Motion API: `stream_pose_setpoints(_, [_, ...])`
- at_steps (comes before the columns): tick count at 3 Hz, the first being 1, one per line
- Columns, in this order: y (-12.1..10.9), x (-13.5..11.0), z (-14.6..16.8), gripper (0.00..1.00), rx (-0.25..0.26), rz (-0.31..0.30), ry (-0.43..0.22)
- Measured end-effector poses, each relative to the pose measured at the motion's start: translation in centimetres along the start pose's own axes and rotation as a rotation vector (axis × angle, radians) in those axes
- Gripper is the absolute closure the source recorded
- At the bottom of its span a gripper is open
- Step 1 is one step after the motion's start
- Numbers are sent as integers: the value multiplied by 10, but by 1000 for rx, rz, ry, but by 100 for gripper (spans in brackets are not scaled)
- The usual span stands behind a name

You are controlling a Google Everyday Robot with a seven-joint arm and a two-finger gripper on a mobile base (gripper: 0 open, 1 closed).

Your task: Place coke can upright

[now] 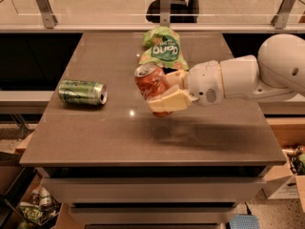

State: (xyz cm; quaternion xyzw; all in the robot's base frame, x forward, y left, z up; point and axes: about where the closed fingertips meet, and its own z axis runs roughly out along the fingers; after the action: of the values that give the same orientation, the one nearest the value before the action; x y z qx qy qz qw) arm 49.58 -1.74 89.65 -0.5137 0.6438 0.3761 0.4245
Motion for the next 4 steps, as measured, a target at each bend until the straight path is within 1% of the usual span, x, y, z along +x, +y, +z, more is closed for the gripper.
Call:
stream_pose_setpoints(1, [4, 5, 7, 100, 11, 28, -39])
stream_pose_setpoints(2, [1, 10, 14, 100, 63, 55, -60])
stream_pose_setpoints(3, [-7, 15, 20, 100, 130, 78, -82])
stream_pose_setpoints(4, [-16, 21, 26, 100, 169, 101, -111])
